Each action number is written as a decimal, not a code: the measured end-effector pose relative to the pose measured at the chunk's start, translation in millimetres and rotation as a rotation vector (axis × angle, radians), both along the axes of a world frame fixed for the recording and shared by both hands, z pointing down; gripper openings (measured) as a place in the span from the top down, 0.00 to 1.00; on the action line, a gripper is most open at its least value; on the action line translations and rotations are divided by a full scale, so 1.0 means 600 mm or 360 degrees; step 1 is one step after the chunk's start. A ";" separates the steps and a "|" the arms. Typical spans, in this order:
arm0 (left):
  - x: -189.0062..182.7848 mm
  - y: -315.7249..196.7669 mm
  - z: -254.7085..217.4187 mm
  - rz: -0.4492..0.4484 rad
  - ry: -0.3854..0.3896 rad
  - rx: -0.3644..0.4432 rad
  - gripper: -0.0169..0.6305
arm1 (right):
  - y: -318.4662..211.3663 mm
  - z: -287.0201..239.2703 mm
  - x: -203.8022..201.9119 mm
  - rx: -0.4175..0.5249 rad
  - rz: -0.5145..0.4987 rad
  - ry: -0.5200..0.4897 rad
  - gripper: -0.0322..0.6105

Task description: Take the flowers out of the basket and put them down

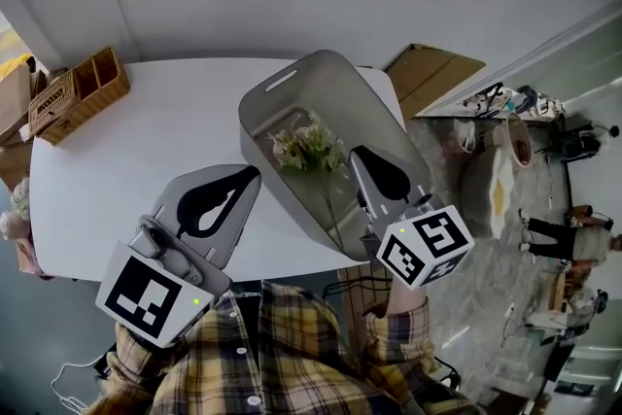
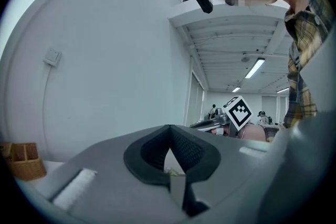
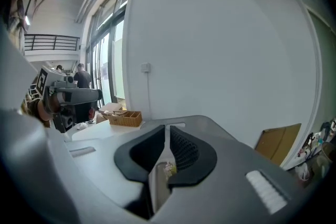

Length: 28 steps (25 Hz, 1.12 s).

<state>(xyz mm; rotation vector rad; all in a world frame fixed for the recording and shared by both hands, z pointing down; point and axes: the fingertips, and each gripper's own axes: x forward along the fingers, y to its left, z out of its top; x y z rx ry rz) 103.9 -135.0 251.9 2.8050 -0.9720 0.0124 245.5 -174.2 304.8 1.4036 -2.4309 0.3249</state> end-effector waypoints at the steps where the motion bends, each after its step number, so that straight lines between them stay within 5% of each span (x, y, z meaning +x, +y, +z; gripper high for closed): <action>1: -0.003 -0.002 0.001 -0.0005 0.0002 -0.0001 0.95 | -0.004 0.005 0.000 -0.0028 -0.0011 0.0009 0.88; 11: -0.017 -0.001 0.012 -0.0036 0.0033 -0.0023 0.95 | -0.037 0.086 0.006 -0.0312 -0.0070 0.0134 0.82; 28: -0.031 -0.003 0.013 -0.0058 0.0060 -0.0034 0.95 | -0.019 0.286 0.047 -0.1029 -0.0073 0.0313 0.63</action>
